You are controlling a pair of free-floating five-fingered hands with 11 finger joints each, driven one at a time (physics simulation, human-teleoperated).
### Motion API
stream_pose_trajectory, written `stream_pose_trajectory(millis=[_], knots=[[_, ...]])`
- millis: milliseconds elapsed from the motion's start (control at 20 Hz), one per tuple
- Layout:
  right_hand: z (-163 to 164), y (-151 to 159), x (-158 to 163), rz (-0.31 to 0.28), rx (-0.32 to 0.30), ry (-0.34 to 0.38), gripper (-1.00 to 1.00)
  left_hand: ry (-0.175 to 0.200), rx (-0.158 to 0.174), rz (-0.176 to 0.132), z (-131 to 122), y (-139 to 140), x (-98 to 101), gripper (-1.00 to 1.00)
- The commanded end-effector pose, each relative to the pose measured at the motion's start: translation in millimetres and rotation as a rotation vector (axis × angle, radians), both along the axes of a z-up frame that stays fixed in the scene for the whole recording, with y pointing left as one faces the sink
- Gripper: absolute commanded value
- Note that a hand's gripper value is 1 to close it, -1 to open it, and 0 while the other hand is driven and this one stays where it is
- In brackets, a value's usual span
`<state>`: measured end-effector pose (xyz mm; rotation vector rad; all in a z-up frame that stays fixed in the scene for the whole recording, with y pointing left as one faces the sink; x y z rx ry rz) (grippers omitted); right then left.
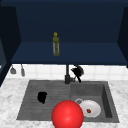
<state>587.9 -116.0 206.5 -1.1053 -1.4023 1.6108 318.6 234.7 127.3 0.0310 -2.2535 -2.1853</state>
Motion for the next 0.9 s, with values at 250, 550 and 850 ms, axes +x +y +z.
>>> stream_pose_trajectory(millis=[250,550,850], knots=[[-21.5,8.4,18.7,0.080,-0.014,0.091,-1.00,0.000,0.000,0.000,0.0,0.0,0.0,0.00],[-51.8,2.7,28.9,0.094,-0.032,0.117,-1.00,0.000,0.000,0.000,0.0,0.0,0.0,0.00],[-90.6,4.2,41.4,0.074,-0.016,0.096,1.00,0.000,0.000,0.000,0.0,0.0,0.0,0.00]])
